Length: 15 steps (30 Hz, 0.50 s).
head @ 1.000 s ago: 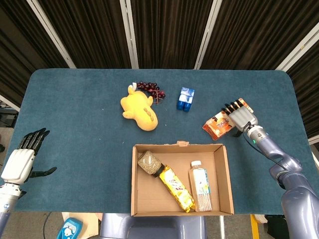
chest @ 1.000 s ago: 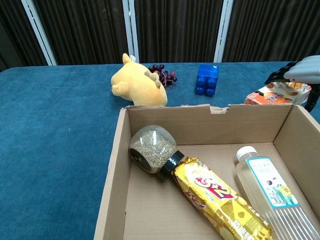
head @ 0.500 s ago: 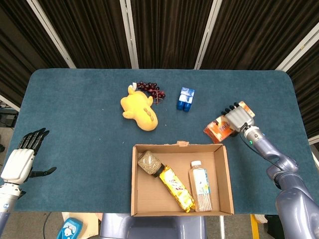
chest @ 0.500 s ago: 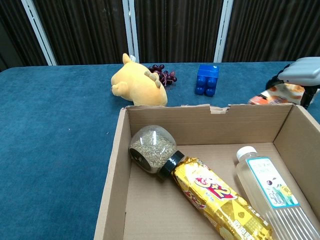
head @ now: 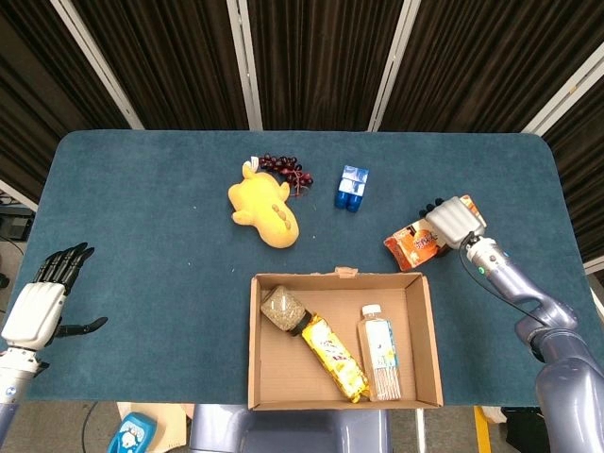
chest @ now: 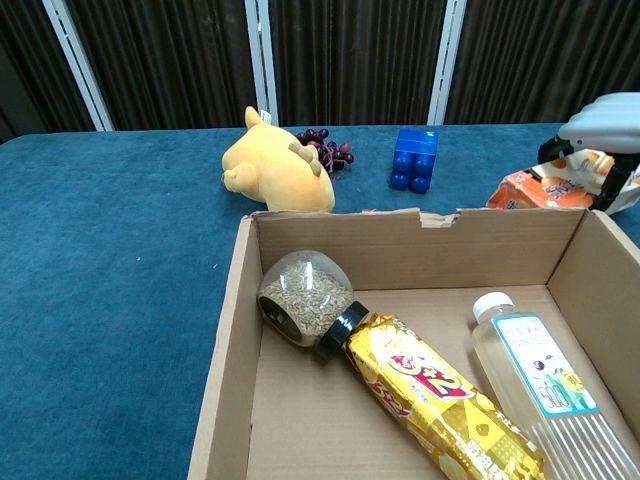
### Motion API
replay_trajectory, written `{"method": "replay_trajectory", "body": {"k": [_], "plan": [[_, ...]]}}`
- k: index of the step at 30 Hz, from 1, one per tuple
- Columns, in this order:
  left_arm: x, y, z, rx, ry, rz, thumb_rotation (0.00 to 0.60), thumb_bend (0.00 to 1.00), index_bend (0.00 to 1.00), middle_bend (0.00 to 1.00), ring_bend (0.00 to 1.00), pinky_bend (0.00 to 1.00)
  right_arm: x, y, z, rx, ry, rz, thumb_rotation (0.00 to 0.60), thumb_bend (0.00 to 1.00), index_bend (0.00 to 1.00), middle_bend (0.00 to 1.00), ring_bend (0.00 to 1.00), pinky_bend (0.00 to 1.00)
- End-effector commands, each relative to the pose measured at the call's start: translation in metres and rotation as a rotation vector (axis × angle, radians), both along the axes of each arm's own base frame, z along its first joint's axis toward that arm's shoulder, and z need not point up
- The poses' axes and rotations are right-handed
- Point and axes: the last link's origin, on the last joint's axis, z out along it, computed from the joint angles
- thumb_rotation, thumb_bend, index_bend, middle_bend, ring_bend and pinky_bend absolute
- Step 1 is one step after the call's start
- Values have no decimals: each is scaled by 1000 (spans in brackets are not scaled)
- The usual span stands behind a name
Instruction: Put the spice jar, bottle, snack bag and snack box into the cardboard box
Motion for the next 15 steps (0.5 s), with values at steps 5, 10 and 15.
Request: {"method": "replay_trajectory", "body": {"k": [5,10,15], "plan": [[1,-1,1,0,-6,-5,600,57,20,0,0,0,15,-5,28,-96,-83,49,600,205,774,665,612,643],[1,-2,1,-3,-7,-11,600,57,21,0,0,0,31,-5,52,-165,-157,114,600,204,774,665,612,643],[1,-3,1,-8,-11,-13,600,58,23,0,0,0,54,12,74,-185,-232,214,600,204,773,665,612,643]]}}
